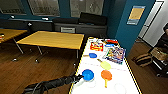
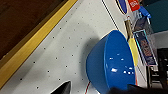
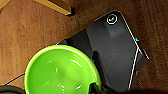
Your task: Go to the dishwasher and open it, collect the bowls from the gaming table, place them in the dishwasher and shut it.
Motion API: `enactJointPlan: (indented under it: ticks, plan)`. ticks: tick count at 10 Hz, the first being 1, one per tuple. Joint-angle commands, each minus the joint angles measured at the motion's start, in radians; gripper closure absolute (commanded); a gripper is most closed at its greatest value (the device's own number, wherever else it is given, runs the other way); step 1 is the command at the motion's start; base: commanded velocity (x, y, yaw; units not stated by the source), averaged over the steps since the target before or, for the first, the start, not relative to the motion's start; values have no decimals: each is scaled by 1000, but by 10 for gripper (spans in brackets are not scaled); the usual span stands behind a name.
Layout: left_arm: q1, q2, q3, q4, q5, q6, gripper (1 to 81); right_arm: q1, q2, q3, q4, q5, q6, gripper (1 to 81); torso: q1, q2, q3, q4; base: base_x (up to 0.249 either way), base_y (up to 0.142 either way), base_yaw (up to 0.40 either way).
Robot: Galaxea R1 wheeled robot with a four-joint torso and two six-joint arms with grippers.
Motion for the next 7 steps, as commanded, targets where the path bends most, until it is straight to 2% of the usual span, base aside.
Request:
enactJointPlan:
  ticks: [1,3,7]
  plan:
    - [-156,15,20,-4,96,-37,10,26,-29,8,-23,-42,3,811,0,0,0,0,0,0,0]
    - [-148,18,26,-7,123,-40,10,25,-24,3,-23,-42,4,811,0,0,0,0,0,0,0]
    - [-147,43,20,1,122,-39,10,23,-18,-3,-25,-42,4,811,0,0,0,0,0,0,0]
